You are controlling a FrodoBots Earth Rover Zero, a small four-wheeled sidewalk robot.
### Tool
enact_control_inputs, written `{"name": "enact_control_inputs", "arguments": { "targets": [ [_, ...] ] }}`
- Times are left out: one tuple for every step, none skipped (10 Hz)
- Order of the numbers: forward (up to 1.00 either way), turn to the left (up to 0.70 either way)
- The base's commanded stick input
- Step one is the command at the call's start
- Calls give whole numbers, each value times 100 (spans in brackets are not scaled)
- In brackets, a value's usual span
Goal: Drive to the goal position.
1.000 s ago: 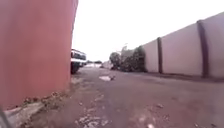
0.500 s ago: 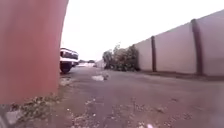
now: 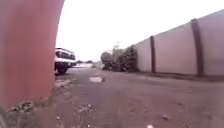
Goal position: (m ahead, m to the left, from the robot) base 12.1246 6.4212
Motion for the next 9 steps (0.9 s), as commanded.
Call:
{"name": "enact_control_inputs", "arguments": {
  "targets": [
    [45, -9],
    [45, -23],
    [45, -27],
    [45, -4],
    [45, 0],
    [45, 0],
    [45, 0],
    [45, 0],
    [45, 0]
  ]
}}
